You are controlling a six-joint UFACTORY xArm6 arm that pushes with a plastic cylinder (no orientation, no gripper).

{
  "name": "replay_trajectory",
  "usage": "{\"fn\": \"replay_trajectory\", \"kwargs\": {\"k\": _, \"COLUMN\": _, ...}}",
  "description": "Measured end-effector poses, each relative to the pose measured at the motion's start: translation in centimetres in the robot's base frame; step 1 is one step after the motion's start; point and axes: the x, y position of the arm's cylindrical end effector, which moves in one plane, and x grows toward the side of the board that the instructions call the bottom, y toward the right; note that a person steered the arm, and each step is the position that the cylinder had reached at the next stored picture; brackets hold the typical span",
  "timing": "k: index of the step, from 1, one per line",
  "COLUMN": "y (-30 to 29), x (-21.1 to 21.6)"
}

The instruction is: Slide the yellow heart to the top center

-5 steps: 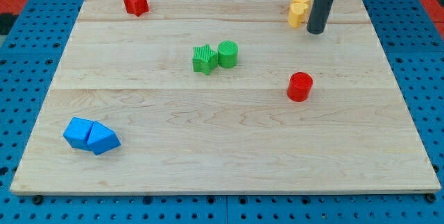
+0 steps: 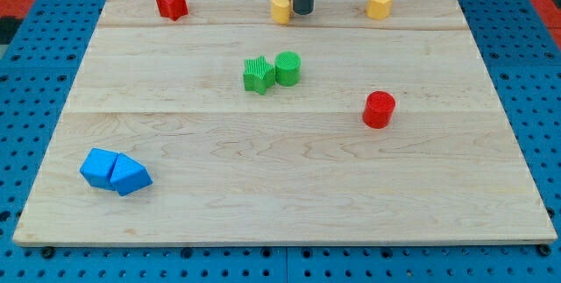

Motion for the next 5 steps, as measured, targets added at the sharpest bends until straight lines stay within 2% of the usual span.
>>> {"fn": "replay_trajectory", "kwargs": {"k": 4, "y": -1.5, "x": 0.6}}
{"fn": "replay_trajectory", "kwargs": {"k": 5, "y": -0.8, "x": 2.5}}
